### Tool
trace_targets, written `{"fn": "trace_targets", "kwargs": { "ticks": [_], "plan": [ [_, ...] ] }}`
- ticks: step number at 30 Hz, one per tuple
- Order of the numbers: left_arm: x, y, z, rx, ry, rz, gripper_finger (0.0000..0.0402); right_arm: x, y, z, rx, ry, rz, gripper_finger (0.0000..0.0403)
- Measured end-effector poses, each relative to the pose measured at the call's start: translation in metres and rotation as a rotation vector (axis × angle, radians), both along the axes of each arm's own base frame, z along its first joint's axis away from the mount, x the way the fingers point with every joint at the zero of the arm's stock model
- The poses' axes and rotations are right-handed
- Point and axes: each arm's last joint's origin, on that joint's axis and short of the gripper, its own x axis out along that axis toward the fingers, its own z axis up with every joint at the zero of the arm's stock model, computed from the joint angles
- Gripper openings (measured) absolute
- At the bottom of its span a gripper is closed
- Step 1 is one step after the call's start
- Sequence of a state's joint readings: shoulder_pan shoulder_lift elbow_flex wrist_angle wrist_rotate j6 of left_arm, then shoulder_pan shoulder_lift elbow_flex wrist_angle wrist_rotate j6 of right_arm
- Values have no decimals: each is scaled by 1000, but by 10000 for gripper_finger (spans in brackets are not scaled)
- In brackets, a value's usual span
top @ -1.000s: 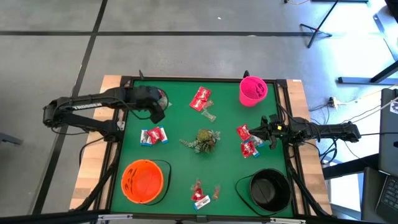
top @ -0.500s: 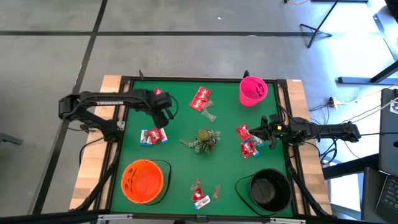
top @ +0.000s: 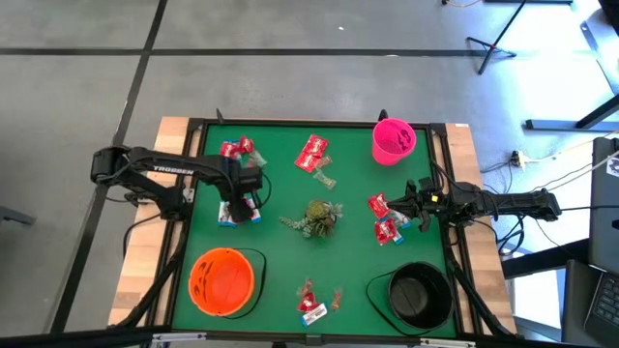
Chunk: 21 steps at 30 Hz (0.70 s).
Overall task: Sort candy
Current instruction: Put the red candy into the orange bucket
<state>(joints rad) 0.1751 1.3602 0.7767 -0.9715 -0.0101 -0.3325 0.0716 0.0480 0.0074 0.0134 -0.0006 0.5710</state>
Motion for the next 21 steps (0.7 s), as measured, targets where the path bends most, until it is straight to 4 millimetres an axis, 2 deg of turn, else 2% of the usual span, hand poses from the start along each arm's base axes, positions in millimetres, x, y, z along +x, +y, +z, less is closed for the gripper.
{"fn": "trace_targets", "kwargs": {
  "ticks": [14,21],
  "plan": [
    [1,-11,-16,-27,-60,6,172,0,0,0,0,0,0,7],
    [-4,-16,-23,-29,-45,-14,137,0,0,0,0,0,0,7]
  ]
}}
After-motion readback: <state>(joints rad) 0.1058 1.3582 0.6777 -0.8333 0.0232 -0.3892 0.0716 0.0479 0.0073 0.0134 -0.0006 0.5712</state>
